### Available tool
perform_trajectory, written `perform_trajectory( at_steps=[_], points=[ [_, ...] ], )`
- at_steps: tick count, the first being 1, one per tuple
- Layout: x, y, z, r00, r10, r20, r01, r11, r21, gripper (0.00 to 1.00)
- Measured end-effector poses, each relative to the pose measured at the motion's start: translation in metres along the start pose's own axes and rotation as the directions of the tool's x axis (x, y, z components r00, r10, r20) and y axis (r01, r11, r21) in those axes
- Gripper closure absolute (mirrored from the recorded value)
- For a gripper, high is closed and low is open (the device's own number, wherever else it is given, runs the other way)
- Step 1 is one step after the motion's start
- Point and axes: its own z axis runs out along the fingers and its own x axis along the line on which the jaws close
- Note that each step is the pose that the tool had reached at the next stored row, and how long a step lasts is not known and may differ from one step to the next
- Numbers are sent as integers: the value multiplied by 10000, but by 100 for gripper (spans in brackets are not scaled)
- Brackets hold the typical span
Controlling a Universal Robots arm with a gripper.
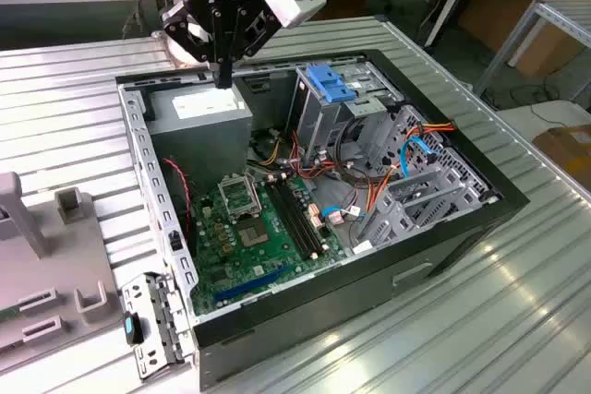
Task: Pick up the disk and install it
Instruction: 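Reach for the disk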
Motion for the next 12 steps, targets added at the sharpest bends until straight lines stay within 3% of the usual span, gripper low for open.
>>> perform_trajectory(
  at_steps=[12],
  points=[
    [0, 0, 0, 10000, 0, 0, 0, 10000, 1, 89]
  ],
)
